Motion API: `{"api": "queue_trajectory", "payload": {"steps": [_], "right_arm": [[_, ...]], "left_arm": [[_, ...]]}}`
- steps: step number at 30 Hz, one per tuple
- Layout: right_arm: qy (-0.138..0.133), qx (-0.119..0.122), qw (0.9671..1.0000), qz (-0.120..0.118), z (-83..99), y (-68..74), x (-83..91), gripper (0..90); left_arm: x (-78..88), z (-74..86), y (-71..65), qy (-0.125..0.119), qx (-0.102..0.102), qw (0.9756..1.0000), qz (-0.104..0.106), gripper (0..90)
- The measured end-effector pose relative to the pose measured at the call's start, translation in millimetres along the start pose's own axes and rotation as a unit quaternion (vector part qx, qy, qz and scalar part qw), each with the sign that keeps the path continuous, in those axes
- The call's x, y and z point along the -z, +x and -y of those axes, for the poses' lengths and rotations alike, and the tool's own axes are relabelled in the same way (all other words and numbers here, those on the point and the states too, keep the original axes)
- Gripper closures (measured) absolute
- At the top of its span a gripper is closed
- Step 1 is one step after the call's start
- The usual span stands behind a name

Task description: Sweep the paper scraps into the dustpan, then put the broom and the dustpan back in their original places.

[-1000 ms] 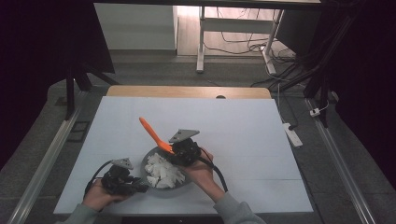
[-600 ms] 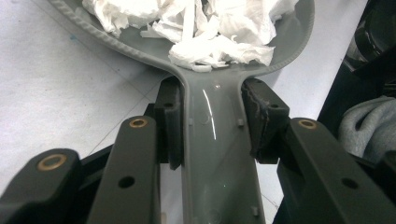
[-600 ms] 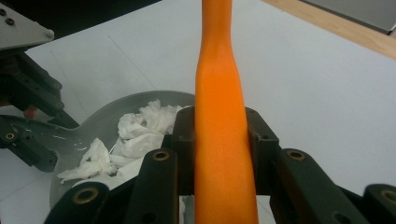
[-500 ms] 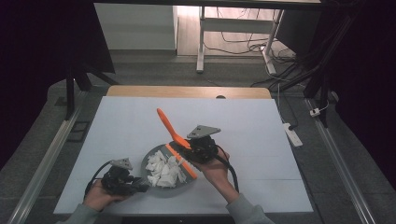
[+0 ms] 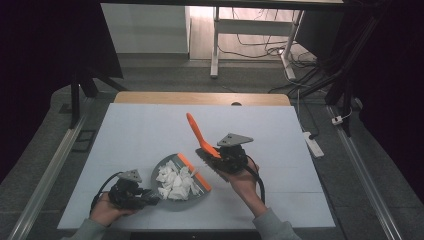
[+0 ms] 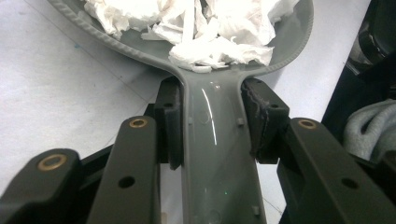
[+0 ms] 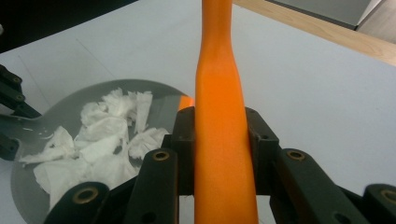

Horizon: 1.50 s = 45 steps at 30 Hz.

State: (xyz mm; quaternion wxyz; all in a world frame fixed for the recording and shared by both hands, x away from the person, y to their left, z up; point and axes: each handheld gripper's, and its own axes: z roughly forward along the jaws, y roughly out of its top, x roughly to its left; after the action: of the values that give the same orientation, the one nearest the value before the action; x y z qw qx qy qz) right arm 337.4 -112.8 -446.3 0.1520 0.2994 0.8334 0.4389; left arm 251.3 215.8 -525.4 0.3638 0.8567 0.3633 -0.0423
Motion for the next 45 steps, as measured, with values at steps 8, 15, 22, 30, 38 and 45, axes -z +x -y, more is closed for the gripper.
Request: {"api": "queue_trajectory", "payload": {"steps": [8,15,22,30,38,45], "right_arm": [[-0.011,-0.004,0.9999,0.008,9.9,-12.0,14.5,70.3],[-0.021,0.000,0.9997,0.009,17.0,-17.9,28.3,70.2],[-0.022,0.003,0.9997,0.009,24.2,-21.5,39.6,70.2],[-0.022,0.004,0.9997,0.010,33.6,-27.0,56.3,70.2],[-0.018,-0.002,0.9998,0.002,42.3,-33.8,68.5,70.2],[-0.010,-0.007,0.9998,-0.015,48.0,-38.2,71.1,70.2]], "left_arm": [[3.6,0.5,-1.9,-0.022,-0.005,0.9997,-0.004,61.3],[6.6,0.5,-5.7,-0.044,-0.003,0.9989,-0.013,61.3],[8.9,0.2,-9.4,-0.062,0.012,0.9976,-0.027,61.3],[14.3,-0.4,-14.1,-0.095,0.037,0.9939,-0.041,61.3],[16.9,0.0,-17.7,-0.117,0.063,0.9896,-0.056,61.3],[18.6,1.3,-18.5,-0.135,0.089,0.9837,-0.079,61.3]]}}
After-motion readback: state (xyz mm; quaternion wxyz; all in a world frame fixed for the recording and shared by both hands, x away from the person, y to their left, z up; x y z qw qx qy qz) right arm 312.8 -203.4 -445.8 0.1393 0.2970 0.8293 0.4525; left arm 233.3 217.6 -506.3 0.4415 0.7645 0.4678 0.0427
